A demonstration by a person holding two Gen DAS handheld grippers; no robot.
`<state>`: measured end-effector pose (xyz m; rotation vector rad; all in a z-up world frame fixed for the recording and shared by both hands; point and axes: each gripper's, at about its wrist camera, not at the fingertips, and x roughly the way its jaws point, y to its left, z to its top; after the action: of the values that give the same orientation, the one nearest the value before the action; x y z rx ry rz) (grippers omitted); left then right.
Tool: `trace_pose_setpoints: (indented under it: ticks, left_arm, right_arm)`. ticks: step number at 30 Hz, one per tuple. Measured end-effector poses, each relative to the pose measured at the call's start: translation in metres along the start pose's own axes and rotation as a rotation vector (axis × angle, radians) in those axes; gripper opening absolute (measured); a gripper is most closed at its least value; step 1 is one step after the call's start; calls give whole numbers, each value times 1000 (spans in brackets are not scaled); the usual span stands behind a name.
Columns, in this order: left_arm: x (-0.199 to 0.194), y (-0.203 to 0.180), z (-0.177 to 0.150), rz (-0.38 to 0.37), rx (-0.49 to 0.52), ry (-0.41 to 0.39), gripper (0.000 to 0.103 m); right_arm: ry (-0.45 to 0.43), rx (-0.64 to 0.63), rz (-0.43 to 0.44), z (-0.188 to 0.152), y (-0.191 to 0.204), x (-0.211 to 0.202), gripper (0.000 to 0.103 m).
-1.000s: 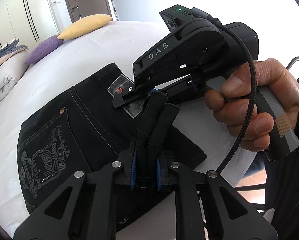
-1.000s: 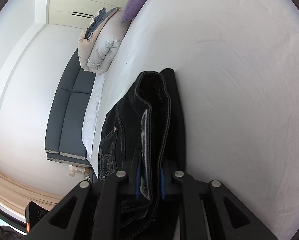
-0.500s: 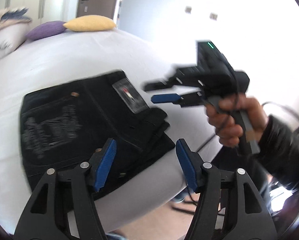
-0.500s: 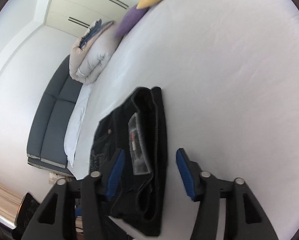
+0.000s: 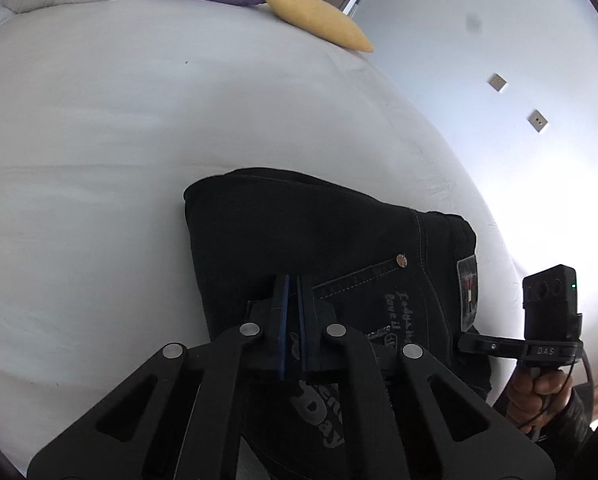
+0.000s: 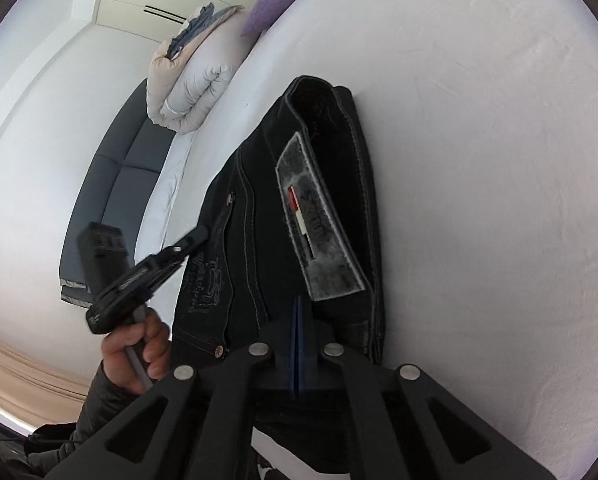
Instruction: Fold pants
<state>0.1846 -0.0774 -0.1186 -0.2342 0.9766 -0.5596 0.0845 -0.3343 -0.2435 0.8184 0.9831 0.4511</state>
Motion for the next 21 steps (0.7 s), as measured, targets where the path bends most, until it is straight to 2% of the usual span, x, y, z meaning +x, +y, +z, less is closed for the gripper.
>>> trace_pose_setpoints:
  ticks: [5,10,13,16,19,21]
  left_arm:
    - [-21,-25,-51,36,85,-35,3]
    - [-49,-68,-118,104,248,-68,3]
    - [-55,-65,-136,65,194,-78,3]
    - [-52,-58,-140,49,167,-88,3]
    - [-55,-58,-140,54,176,-89,3]
    - [-64,-55,-135,29,142,-78,3]
  right_arm:
    - [-30,-21,1,-2,2,2,0]
    - [-62,-36,-21,-15,15,-9,0]
    - [-53,-91,2,-29,29,-21,1]
    - [-21,-106,-34,-44,23,-15,0]
    - [-51,-90,15,-48,10,-10,0]
    - [-46,-74,35,-47,13,-17,2]
